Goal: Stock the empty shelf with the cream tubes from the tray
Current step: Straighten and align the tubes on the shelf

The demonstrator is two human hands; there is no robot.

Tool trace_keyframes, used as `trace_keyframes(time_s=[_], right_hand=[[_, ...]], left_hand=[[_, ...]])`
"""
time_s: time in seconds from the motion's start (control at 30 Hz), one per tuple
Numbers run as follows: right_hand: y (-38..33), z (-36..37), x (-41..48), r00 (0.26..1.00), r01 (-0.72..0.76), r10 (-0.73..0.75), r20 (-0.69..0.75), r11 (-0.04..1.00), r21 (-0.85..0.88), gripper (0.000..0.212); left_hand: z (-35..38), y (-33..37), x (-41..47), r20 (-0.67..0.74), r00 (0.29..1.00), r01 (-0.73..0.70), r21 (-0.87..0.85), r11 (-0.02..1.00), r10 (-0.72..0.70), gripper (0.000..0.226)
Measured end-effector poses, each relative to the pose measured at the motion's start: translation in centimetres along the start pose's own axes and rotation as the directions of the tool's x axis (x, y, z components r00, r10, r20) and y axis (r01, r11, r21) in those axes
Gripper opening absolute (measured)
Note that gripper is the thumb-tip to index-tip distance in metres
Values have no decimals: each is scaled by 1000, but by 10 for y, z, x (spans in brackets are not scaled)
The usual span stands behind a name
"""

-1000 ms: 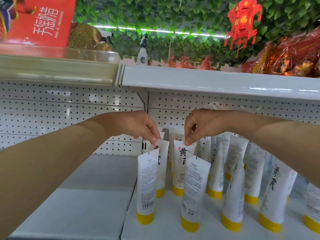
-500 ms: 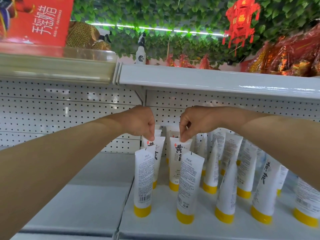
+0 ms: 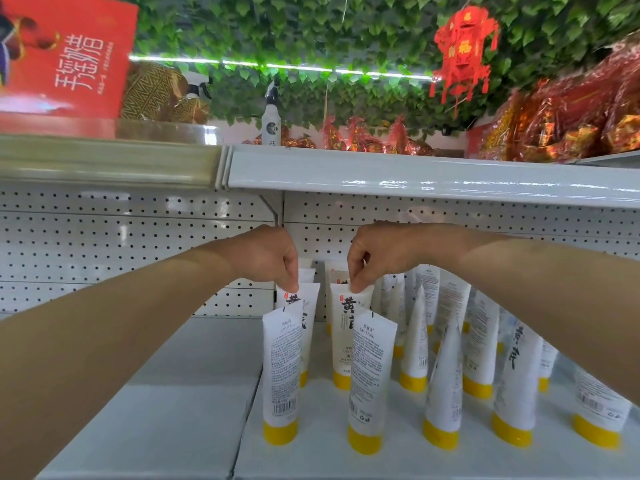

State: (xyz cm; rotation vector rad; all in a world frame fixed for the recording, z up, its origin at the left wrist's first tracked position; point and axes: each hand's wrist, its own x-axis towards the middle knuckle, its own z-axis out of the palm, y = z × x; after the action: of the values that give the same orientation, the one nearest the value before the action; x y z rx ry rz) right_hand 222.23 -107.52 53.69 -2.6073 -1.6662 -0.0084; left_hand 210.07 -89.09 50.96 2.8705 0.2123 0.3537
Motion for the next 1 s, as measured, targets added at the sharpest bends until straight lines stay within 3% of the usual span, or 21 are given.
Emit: trace_keyframes(time_s=[0.17, 0.27, 0.47, 0.73, 1.0], right_hand=[[-5, -2, -10, 1000, 11, -11, -21, 1000, 8, 12], [-13, -12, -27, 994, 102, -101, -34, 994, 41, 17], [-32, -29, -58, 975, 164, -172, 143, 984, 67, 25], [-40, -18, -71, 970, 140, -139, 200, 990, 8, 31], [-42, -11, -70, 991, 108, -109, 76, 994, 24, 13]], left_hand=[[-3, 5, -10, -6, 1000, 11, 0, 1000, -11, 13], [-15, 16, -26, -51, 999, -12, 10, 1000, 13, 17], [-37, 39, -60, 202, 977, -68, -37, 997, 74, 15], [-26, 36, -85, 254, 963, -82, -39, 996, 89, 18], [-28, 33, -84, 232, 972, -16, -98, 995, 39, 21]])
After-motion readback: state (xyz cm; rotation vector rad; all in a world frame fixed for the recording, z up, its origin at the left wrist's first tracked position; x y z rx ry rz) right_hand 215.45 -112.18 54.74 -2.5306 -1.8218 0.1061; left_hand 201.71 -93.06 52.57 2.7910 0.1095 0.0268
